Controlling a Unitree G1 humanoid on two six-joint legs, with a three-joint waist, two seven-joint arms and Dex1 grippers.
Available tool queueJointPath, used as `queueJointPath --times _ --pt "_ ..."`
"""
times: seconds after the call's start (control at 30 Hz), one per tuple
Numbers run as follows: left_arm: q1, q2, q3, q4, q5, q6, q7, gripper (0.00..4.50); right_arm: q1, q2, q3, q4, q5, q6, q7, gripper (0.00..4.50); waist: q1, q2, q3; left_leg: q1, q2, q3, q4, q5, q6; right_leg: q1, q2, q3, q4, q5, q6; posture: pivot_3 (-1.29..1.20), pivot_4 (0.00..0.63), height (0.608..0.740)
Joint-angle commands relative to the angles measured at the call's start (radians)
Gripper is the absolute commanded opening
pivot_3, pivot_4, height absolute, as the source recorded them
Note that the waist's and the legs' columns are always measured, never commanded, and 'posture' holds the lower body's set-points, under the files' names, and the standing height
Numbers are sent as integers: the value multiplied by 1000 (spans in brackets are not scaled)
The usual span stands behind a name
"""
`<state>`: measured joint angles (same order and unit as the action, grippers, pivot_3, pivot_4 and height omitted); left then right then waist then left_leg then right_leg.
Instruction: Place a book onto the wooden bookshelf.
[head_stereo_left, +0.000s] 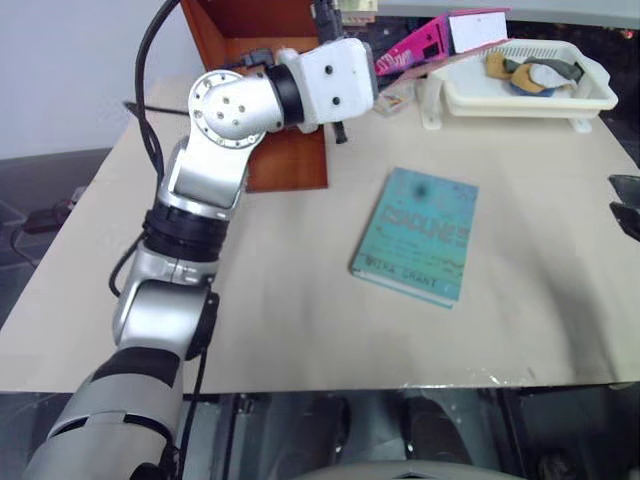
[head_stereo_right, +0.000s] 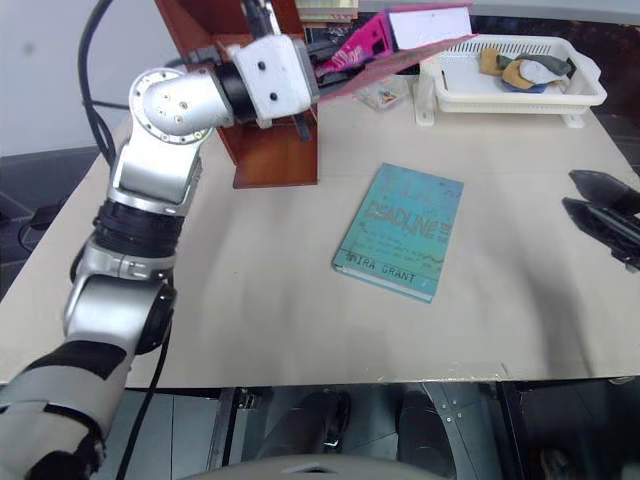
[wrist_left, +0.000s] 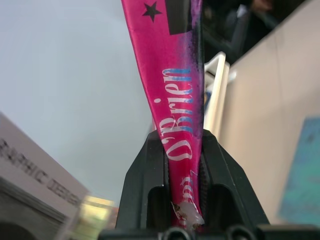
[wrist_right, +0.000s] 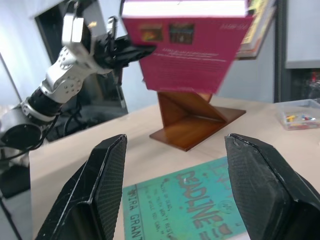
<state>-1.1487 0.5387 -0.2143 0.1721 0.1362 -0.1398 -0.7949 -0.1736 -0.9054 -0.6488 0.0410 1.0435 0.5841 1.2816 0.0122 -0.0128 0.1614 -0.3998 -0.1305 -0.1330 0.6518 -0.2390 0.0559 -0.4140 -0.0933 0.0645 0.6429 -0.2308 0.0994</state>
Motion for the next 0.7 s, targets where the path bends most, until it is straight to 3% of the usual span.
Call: queueJointPath --times 0.03,0.37,0.7 --pt "-65 31 6 12 53 -65 19 217 -38 -28 -58 31 40 18 25 3177 1 0 0 0 0 0 0 0 0 0 0 0 0 0 0 0 150 740" --pt "-146 103 -29 120 172 -103 -21 217 -106 -73 -23 120 8 39 90 3177 0 0 0 0 0 0 0 0 0 0 0 0 0 0 0 0 150 740" --pt "-226 182 -104 135 337 55 -167 217 -251 -79 74 242 -75 21 161 3177 -4 0 1 -1 0 0 0 0 0 -1 1 0 1 0 0 0 150 740"
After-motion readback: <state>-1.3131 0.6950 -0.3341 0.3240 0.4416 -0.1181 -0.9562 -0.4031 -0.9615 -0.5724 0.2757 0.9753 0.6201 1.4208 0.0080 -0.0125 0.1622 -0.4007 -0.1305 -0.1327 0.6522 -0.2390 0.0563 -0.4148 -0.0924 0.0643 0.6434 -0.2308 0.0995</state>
